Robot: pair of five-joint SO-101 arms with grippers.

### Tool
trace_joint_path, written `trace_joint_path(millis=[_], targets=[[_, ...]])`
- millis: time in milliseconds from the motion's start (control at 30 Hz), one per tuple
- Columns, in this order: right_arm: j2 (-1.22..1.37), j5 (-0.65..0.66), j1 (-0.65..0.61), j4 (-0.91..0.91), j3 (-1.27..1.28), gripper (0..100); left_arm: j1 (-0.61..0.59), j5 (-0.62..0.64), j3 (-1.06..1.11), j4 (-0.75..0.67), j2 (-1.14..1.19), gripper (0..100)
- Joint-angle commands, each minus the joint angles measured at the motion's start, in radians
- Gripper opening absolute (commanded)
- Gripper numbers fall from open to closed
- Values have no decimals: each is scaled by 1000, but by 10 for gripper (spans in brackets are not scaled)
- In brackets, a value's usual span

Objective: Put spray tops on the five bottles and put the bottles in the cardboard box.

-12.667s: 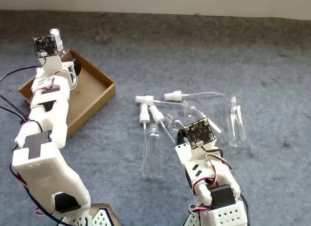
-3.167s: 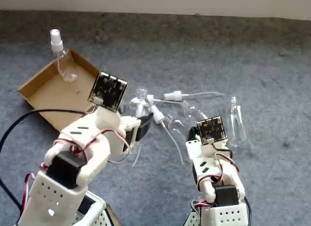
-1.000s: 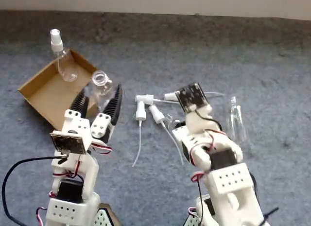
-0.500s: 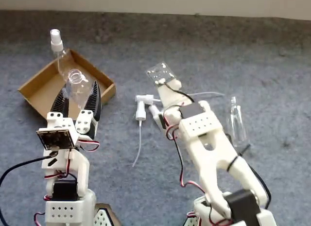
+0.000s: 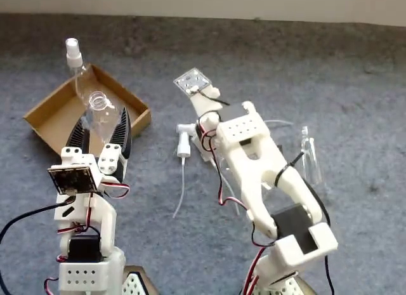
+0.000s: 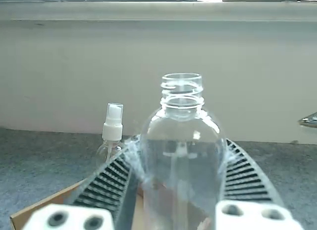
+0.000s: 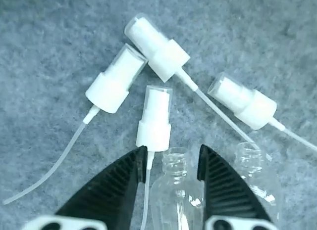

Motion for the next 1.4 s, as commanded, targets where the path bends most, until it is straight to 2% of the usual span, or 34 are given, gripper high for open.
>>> trace_joint_path(millis=[0,167,467,1067,1367], targets=[[21,11,-41,39,-120,170,-12,-3,22,3,-10,38],[111,11,-91,33,-148,170,-12,-3,22,5,-10,38],[188,11,-51,5,-148,170,-12,-3,22,6,-10,38],[234,12,-54,4,-150,173,-10,-3,22,34,-10,38],[251,12,-53,-58,-148,167,-10,-3,22,34,-10,38]])
